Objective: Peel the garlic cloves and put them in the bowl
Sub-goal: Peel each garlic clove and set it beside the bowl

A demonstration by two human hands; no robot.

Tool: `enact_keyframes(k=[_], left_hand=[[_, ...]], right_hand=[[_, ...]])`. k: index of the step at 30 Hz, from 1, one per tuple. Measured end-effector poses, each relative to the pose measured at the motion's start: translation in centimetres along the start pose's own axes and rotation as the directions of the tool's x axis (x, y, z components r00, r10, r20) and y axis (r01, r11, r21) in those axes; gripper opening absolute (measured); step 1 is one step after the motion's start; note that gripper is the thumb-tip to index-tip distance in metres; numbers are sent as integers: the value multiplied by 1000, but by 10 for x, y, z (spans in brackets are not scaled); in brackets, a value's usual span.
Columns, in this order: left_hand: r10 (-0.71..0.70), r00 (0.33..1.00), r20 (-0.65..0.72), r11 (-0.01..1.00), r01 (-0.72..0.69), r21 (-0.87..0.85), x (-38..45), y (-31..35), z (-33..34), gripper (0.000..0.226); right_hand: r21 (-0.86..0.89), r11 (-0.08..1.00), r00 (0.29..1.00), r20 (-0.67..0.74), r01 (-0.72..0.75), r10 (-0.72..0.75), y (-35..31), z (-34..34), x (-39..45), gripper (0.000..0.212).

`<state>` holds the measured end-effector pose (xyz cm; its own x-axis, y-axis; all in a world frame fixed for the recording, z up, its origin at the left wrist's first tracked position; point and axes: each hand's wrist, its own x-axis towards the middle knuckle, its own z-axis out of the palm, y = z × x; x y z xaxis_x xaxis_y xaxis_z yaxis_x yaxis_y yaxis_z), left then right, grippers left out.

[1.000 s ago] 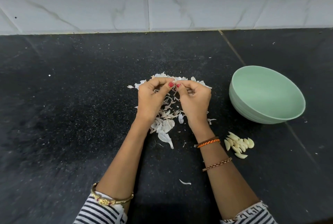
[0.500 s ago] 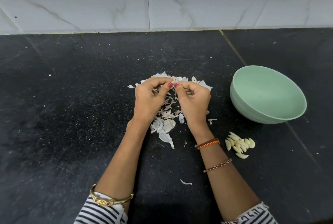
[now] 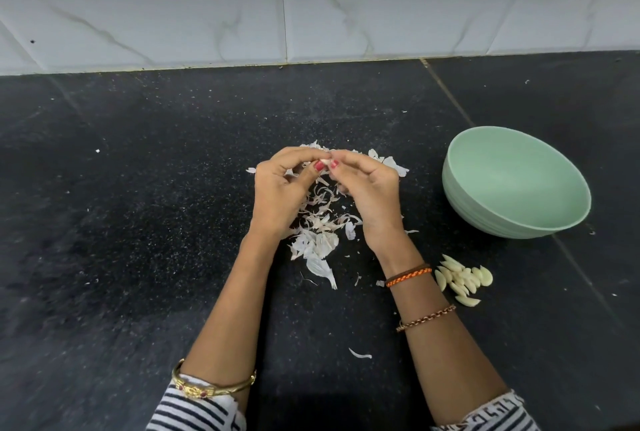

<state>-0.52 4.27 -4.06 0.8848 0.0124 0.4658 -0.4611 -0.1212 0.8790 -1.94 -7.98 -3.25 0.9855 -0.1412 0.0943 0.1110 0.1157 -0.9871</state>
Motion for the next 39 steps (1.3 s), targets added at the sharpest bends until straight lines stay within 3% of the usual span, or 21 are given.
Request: enact_keyframes(k=[11,23,26,29,34,39], left_hand=[[-123,991,-59,982,112,-155,-2,3,10,26],[-288,957,-34,910,262,-321,-3,9,11,25],[-395,918,-43,852,348,-390,-3,10,13,13],[-453,891,-31,816,401,-417,-2,9,14,31],[-542,839,-45,742,453,-495,-2,10,16,43],[-526,848,-68,757,430,-492,-2,13,15,28]], right_hand=[[-130,975,978,-81,182,-194,7,2,2,11],[-261,907,933,-54,332,-357,12,0,6,20],[-272,899,929,-47,343,-368,12,0,6,17],[-274,892,923,-34,359,-383,11,1,6,17],[-273,896,931,4,351,-364,11,3,3,16],[-292,910,954,27,294,-299,5,5,1,19]])
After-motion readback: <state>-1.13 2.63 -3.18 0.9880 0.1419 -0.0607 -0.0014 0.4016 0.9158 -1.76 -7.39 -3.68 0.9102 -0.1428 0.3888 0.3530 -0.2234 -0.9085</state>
